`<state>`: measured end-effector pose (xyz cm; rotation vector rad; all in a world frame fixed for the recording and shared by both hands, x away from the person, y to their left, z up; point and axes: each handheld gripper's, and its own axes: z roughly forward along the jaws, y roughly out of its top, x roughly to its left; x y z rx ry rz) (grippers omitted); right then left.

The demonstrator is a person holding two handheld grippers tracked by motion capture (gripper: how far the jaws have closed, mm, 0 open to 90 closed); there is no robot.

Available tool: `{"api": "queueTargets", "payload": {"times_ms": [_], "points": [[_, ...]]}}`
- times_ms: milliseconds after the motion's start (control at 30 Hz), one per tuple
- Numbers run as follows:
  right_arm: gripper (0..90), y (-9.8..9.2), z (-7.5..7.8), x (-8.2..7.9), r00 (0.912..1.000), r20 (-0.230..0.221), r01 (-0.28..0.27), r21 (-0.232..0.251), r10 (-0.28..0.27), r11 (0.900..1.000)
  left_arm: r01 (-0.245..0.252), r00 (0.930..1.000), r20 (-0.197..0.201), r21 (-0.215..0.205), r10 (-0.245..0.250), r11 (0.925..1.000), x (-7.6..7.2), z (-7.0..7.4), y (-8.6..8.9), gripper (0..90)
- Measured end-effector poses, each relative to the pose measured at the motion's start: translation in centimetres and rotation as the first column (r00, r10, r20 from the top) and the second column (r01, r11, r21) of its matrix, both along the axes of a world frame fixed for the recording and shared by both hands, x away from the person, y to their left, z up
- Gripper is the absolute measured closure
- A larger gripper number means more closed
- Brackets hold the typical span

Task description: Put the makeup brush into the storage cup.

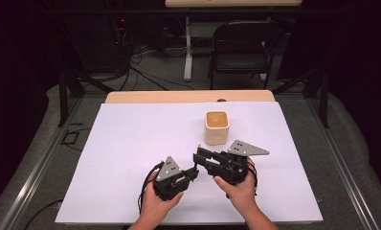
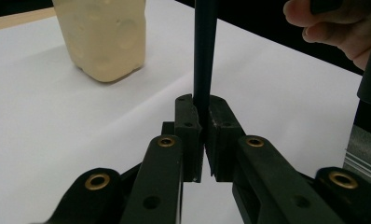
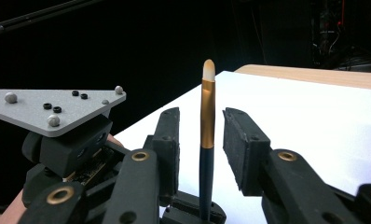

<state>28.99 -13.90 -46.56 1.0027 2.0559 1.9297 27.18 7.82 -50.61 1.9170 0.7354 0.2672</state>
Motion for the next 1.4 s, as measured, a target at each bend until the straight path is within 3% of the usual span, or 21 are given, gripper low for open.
{"api": "queueTargets", "payload": {"times_ms": [600, 1400], "points": [[75.9, -0.23, 0.14, 0.09, 0.9996, -0.026, -0.006, 0.002, 0.006, 1.0, 0.009, 0.9999, 0.007, 0.013, -0.009, 0.9999, -0.08, -0.15, -0.33, 83.7], [83.2, -0.42, 0.07, 0.16, 0.9997, -0.023, 0.008, -0.013, -0.008, 1.0, 0.013, 0.9999, 0.003, 0.013, -0.013, 0.9998, -0.09, -0.19, -0.43, 83.8]]}}
